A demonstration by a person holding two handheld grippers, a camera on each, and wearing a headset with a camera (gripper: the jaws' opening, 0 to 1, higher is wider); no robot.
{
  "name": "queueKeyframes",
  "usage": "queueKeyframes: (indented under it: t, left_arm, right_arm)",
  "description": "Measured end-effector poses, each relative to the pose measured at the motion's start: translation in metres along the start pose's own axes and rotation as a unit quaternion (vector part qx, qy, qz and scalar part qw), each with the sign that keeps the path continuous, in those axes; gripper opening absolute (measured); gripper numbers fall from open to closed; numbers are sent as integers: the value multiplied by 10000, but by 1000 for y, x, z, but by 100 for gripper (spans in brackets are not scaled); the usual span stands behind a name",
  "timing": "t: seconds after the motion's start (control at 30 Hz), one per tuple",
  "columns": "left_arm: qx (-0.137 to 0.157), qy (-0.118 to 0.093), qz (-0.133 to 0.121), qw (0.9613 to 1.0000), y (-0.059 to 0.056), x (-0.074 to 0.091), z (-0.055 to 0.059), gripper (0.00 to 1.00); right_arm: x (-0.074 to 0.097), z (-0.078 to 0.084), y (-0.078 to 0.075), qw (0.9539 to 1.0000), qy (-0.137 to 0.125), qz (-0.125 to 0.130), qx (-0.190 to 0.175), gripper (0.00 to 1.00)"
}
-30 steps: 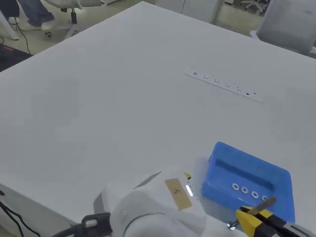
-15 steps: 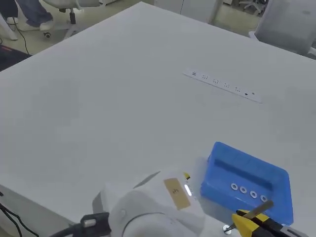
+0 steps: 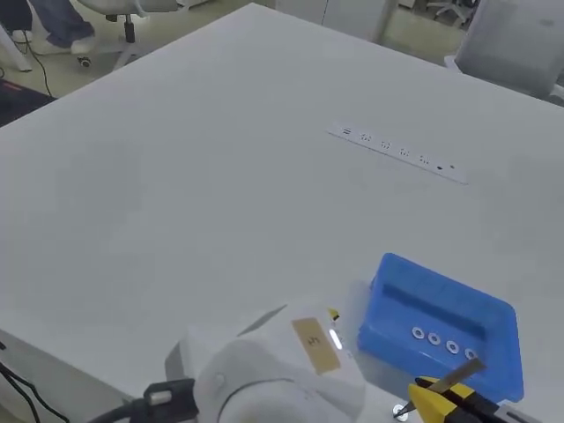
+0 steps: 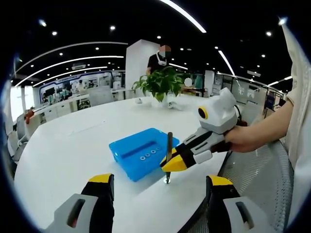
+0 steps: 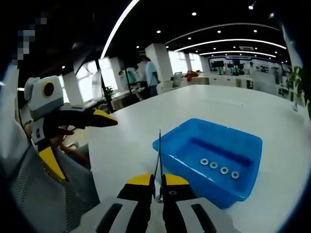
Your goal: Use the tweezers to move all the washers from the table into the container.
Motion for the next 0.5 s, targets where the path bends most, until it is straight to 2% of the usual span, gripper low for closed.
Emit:
queueKeyframes:
  t: [0.07,0.27,0.43,0.5]
  left_arm:
    - [-17,4,-5,10000,0,0,0,79]
    - [-6,-6,-11,10000,0,0,0,79]
    - [-25,5,-6,10000,0,0,0,78]
    - [-20,-1,7,10000,-1,0,0,79]
  right_arm:
    - [0,0,2,10000,28,24,88,4]
    - [-3,1,15,9951,215,132,952,4]
    - [-2,1,11,9948,321,208,946,3]
    - [-1,0,8,9969,328,179,695,3]
Point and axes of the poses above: the centre of the closed fingertips' face, and the gripper's own axes: x roughly backward along the fingers, y roughly to its left, z roughly out of its underside, the point moved 5 cm from there along x, roughly backward along the fingers, and after that the axes turned 12 degrees about y, right-handed, at the moved point
